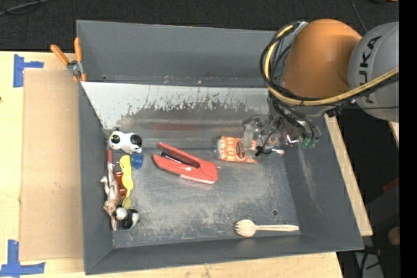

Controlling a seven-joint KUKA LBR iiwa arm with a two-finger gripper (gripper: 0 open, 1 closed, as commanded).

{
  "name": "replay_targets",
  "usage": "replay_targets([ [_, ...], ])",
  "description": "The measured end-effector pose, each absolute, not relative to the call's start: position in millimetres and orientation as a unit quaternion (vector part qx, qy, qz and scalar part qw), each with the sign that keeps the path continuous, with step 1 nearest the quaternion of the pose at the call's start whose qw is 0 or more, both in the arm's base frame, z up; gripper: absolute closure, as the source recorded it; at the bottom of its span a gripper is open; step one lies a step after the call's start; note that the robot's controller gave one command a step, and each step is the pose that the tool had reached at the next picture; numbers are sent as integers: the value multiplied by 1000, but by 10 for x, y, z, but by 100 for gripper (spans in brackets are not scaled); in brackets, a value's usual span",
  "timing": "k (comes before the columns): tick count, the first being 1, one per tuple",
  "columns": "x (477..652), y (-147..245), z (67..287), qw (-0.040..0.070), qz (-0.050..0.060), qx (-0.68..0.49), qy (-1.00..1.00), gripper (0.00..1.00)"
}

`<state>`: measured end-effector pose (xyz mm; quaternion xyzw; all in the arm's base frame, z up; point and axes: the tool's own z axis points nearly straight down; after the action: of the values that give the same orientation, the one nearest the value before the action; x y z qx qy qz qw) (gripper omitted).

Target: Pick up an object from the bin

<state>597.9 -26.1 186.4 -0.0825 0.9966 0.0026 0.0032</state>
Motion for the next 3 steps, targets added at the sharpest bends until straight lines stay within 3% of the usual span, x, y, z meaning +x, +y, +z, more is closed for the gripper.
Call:
replay_targets([
  [1, 5920, -87, 1653, 3, 3, -46, 999, 100],
  [2, 5894, 130, 1294, 0, 3, 1, 1000, 100],
  [3, 6222, 681, 1336, 7, 3, -27, 1000, 0],
])
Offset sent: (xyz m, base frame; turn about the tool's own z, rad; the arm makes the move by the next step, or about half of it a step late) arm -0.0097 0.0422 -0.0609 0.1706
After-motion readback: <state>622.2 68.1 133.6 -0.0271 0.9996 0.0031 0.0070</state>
